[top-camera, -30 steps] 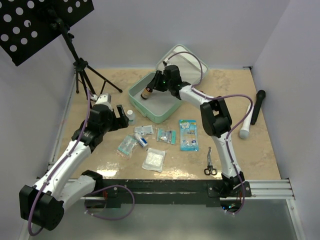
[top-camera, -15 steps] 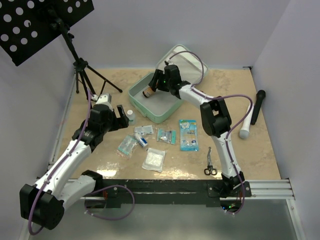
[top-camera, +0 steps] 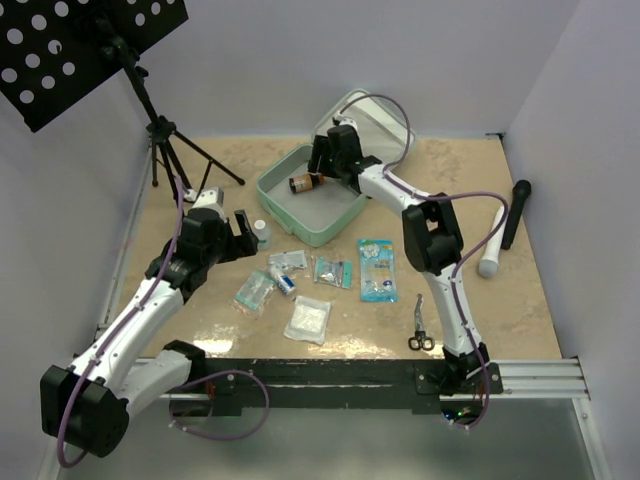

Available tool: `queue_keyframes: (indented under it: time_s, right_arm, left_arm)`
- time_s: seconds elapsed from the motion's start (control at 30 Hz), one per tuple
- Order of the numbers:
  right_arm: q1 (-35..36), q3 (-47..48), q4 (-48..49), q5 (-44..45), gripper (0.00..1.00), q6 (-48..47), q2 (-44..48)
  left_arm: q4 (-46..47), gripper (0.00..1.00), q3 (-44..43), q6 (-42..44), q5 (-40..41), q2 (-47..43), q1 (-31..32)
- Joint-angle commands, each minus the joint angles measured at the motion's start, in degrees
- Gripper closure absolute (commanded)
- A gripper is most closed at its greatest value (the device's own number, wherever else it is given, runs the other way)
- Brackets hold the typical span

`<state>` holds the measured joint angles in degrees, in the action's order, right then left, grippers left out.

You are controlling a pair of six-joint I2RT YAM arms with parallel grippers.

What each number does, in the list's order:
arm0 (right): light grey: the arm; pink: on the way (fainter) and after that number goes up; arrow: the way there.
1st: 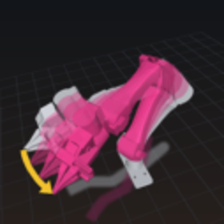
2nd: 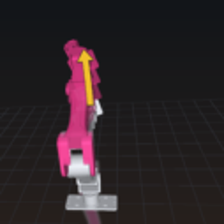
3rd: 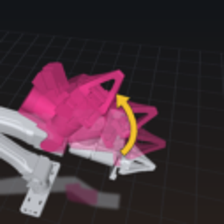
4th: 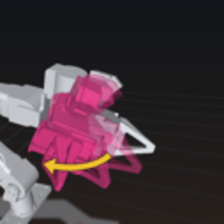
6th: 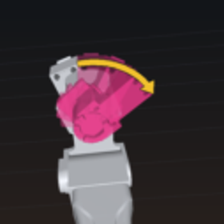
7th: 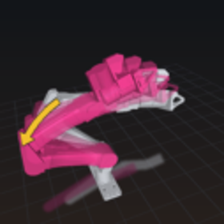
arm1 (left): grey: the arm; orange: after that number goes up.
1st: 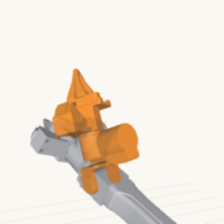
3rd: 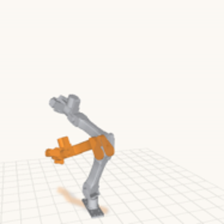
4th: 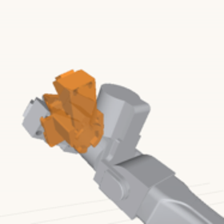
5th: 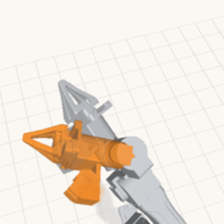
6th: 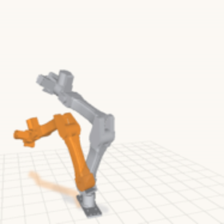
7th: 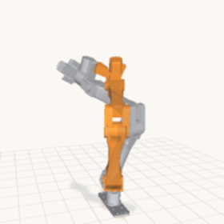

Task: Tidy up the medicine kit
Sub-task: Place the pill bottle in the medicine box.

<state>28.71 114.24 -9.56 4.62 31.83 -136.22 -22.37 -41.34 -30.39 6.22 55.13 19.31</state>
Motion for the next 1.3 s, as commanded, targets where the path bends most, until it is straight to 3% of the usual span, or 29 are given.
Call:
queue_keyframes:
  time_s: [0.0, 0.13, 0.33, 0.7, 0.97, 1.27]
  right_arm:
    - [0.6, 2.3, -0.9, 5.9, 0.32, -3.8, 5.7]
    - [2.9, -0.5, -0.3, 7.2, 0.41, -8.1, 8.4]
    - [6.8, -5.9, -0.5, 9.7, 1.00, -11.2, 10.7]
    - [7.4, -10.3, 0.2, 9.1, 1.00, -10.2, 7.8]
    - [6.5, 0.5, -3.6, 8.5, 1.00, -10.4, -0.1]
    - [4.5, 5.0, -1.8, 7.6, 1.00, -9.8, -3.4]
  left_arm:
    - [0.4, 0.08, -0.2, 0.0, -0.1, 0.1, 0.1]
    - [0.4, 0.08, -0.1, -0.1, 0.0, 0.0, 0.0]
    - [0.7, 0.08, -0.1, -0.1, -0.6, 0.3, 0.0]
    - [1.0, 0.09, -0.2, 0.0, -1.4, 0.6, 0.1]
    - [0.4, 0.09, -0.2, 0.2, -0.3, -0.4, 0.0]
    - [0.2, 0.09, -0.3, 0.2, 0.6, -0.8, 0.0]
